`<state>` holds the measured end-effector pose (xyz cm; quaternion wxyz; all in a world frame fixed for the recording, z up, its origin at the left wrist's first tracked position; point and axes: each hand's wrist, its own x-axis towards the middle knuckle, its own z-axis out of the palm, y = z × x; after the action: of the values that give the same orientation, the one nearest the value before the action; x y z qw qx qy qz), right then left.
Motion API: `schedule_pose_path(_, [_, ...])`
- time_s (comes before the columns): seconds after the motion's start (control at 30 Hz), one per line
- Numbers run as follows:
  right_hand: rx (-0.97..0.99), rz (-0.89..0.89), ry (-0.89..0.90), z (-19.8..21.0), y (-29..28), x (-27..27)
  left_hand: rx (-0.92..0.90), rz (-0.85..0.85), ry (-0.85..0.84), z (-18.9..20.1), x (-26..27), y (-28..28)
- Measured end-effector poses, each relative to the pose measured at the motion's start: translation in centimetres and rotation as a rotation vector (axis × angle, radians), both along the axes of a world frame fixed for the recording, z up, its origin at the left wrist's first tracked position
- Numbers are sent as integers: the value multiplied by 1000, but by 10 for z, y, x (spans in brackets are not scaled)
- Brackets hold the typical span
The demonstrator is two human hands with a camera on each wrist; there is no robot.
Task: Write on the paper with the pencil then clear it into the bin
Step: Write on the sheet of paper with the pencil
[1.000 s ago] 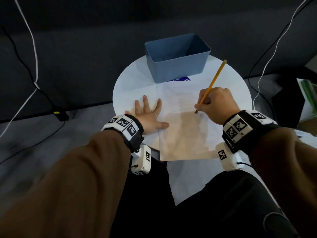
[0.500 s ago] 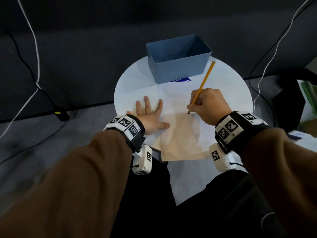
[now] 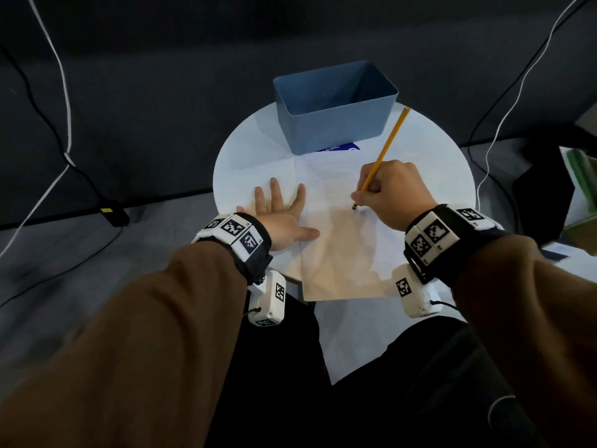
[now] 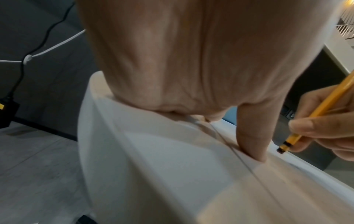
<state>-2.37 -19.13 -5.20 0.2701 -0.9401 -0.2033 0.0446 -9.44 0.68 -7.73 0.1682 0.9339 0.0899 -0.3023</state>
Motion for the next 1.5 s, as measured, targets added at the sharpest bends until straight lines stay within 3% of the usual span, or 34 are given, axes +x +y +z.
schedule_pose_path(0.13, [7,37,7,-6,10,-3,3,6,3,0,-1,-1])
schedule_pose_path(0.4, [-62,-97,-37,5,-34,8,-3,-6,13,-1,0,1])
schedule_pose_path(0.63, [24,-25,17,-3,-16,-4,4,-7,9,0,-1,1])
schedule_pose_path(0.9, [-44,-185,-33,5,-53,4,8,-5,9,-1,-1,1])
schedule_pose_path(1.1, [22,-86,27,-2,-34,-4,-4,-1,7,-1,-1,1])
schedule_pose_path(1.33, [-38,-179,-5,5,-59,2,-8,-2,11,-2,0,3])
schedule_pose_path(1.5, [19,-69,25,0,-32,-8,-8,0,14,-1,-1,2])
